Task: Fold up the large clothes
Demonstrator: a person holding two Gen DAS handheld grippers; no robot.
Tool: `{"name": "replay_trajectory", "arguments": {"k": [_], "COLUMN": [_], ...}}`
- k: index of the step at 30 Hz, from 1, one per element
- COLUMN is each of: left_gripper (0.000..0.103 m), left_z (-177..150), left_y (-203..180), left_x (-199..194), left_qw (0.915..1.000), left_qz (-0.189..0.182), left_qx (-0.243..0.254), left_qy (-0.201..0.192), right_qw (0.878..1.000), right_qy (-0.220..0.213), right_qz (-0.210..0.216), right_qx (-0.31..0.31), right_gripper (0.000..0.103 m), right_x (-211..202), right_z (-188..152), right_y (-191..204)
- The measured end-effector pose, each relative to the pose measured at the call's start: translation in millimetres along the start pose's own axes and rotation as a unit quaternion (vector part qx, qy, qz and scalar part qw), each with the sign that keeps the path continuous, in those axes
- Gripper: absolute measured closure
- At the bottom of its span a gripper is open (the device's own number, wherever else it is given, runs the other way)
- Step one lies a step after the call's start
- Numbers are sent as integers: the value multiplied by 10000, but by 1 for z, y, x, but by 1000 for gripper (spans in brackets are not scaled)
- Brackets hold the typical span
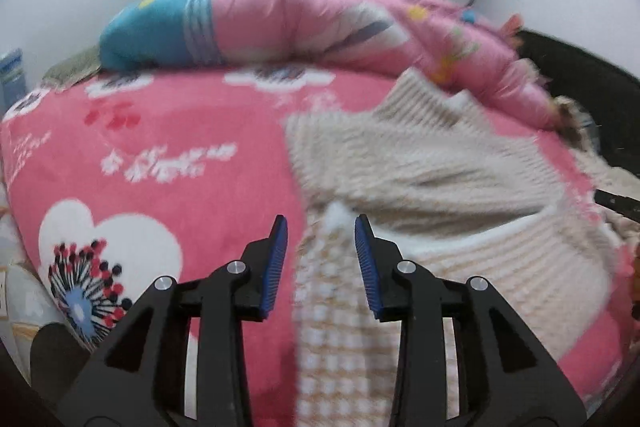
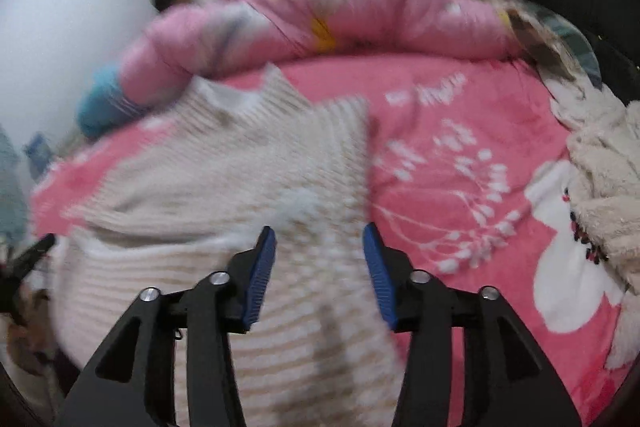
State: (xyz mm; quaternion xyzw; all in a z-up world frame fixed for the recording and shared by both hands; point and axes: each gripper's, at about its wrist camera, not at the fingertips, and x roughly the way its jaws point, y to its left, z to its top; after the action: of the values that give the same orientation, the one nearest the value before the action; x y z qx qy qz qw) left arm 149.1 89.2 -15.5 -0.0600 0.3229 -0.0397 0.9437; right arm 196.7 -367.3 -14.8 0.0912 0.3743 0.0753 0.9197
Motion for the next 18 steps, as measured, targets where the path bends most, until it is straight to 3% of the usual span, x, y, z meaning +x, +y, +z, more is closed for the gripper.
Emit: {"name": "replay_trajectory", "arguments": {"k": [3,5,6,8,9,10,12,15,18], "left_gripper": [66,60,56,55,55,56,57,59,59], "left_z": [1,-6,-11,-27,-35,-39,-35,-27,-22], "left_y": [-20,-34,-40,-43,-37,-27,-24,-29,-43], "left_x": [-9,4,16,52,69,73,68,41,8], "left_qw": [9978,9952,9947,9929,9908,9919,9921,9952,9937], "left_qz": [-646,-908,-839,-361,-359,-509,-548,-437,-933], "left_qx": [128,191,251,340,204,-54,-168,-20,266], "left_qy": [27,300,530,1086,1288,1164,1118,881,565], "right_qw": [9969,9930,9911,9883,9860,9848,9843,9866,9883], "right_qy": [18,254,486,1009,1334,1496,1553,1521,1230], "right_qz": [670,960,985,815,629,609,745,485,721], "right_qx": [-410,-646,-748,-803,-779,-638,-382,-350,-549], "right_gripper": [55,55,55,55,51,50,50,50,50], "right_x": [-11,1,15,49,72,93,99,74,40], "right_z": [-2,-9,-14,-25,-33,-40,-37,-25,-22], "right_y": [33,53,62,69,69,63,56,62,73]}}
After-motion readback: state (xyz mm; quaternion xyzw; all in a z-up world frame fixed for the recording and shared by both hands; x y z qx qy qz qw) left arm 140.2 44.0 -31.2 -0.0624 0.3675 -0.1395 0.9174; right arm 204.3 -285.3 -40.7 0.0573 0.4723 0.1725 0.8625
